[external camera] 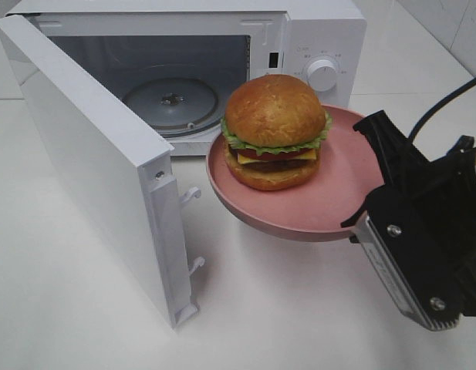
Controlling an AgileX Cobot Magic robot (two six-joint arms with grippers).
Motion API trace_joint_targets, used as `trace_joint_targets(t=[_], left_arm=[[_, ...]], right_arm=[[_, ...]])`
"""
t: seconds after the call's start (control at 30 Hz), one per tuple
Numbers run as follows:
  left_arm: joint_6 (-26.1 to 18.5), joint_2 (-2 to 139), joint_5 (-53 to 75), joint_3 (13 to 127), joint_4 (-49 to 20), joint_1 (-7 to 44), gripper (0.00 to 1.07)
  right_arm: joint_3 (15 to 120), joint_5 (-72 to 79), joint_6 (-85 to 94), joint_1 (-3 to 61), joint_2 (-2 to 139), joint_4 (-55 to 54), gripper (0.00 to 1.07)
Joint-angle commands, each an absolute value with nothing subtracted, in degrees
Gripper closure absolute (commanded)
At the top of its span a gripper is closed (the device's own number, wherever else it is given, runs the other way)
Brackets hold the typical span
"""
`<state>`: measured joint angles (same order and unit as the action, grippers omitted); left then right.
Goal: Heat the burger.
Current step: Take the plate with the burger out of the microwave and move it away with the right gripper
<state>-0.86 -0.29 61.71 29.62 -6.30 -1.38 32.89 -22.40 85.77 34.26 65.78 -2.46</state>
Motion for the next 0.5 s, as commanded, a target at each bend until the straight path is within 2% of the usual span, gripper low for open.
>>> trace_joint_targets(t=[0.03,0.5], left_arm=[[-0.97,-0.63,61.31,29.56,-6.36,-1.43,0.06],[-0.97,-0.63,61.31,29.56,-6.36,-1.43,0.06]], right_arm=[[32.60,-21.31,82.68,34.15,62.51,0.00,1.07],[28.65,-31.86,71.68,34.15,46.75,8.19,1.07]])
